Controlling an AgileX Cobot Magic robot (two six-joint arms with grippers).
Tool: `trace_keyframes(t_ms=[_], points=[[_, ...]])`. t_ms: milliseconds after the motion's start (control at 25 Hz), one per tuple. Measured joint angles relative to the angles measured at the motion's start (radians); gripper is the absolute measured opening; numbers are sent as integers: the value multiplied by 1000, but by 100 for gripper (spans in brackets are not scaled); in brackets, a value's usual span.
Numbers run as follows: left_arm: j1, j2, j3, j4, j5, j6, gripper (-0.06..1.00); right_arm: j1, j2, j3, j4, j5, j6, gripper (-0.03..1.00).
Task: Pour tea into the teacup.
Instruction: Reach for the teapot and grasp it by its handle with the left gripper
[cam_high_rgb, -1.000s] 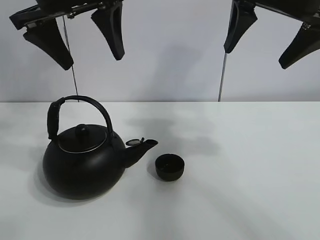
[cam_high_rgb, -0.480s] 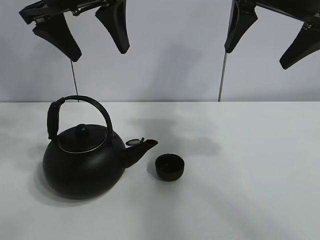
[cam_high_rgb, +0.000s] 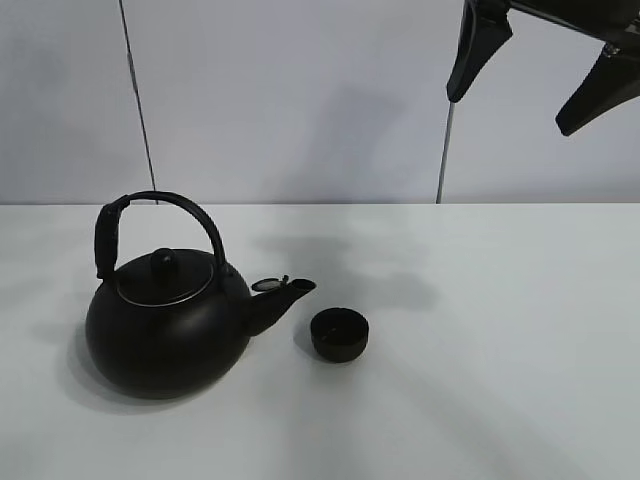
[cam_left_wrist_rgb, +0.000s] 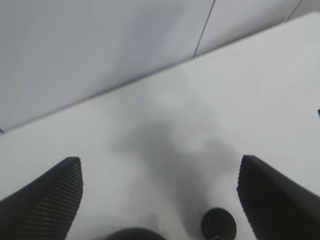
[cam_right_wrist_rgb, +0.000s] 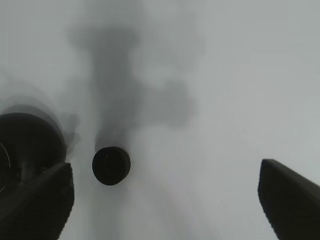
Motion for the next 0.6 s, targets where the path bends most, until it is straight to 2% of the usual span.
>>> trace_keyframes(t_ms=[120,320,440,520,600], points=[[-13,-158,247,58,-276,3,60,0,0,0,1,-11,0,69],[-15,-338,713,74,-779,3,60,0,0,0,3,-51,4,69],[-15,-365,913,75,-1057,3,60,0,0,0,3,-105,6,69],[-15,-360,1012,75,-1212,3,60,0,0,0,3,-150,7,69],[-15,-346,1073,75,-1323,4,60,0,0,0,3,-189,7,69]])
